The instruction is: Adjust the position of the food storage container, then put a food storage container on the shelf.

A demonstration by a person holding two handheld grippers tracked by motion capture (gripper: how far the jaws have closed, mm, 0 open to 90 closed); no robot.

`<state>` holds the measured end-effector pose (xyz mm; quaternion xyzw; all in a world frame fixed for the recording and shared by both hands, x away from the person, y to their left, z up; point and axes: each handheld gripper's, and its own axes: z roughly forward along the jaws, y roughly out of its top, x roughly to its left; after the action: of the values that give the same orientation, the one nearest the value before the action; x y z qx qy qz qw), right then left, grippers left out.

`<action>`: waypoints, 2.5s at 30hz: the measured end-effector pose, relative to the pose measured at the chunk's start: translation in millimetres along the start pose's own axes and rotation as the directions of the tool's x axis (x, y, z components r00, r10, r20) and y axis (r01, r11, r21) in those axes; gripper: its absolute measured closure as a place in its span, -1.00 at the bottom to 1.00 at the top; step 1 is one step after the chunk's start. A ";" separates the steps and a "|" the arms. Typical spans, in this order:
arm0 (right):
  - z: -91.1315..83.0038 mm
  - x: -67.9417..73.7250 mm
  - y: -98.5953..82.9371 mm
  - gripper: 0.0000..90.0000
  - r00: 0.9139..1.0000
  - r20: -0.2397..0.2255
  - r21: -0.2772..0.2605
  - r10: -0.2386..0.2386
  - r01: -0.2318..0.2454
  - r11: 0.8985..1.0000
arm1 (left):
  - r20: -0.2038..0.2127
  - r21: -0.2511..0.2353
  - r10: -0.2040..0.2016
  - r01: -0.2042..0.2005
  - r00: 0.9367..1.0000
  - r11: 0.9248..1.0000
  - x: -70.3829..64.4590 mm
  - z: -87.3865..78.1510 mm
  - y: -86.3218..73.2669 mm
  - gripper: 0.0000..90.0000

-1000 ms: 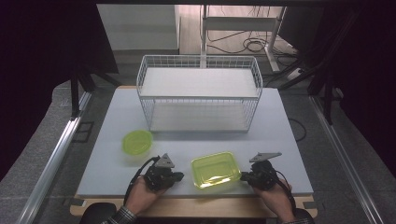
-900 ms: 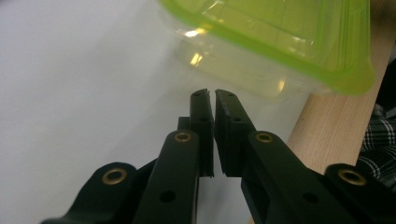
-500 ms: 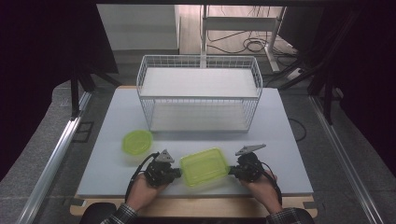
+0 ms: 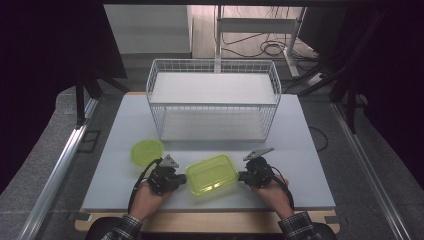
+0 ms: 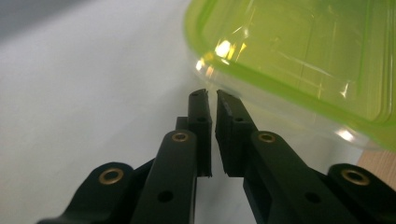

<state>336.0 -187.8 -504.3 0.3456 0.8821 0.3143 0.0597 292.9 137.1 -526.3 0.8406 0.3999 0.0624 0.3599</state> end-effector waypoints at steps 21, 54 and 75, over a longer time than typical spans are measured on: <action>-25.7 -15.3 -15.0 -0.51 0.999 0.036 -0.139 0.026 -0.021 0.990 | -0.113 -0.041 0.032 -0.037 0.993 0.998 -3.1 -25.1 -30.8 -0.87; -8.8 -28.9 27.8 -0.44 0.970 -0.144 -0.155 0.195 -0.217 0.964 | -0.166 -0.076 0.086 -0.099 0.982 0.992 0.7 -22.3 -34.8 -0.88; 20.6 -41.3 35.1 0.42 0.898 -0.319 0.000 0.304 -0.321 0.947 | -0.161 -0.055 0.102 -0.113 0.982 0.992 -0.1 -21.1 -34.8 -0.87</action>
<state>393.8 -184.2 -504.4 0.4264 0.8049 0.3936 -0.1239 262.7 163.4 -533.7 0.8414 0.3791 0.1611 0.3498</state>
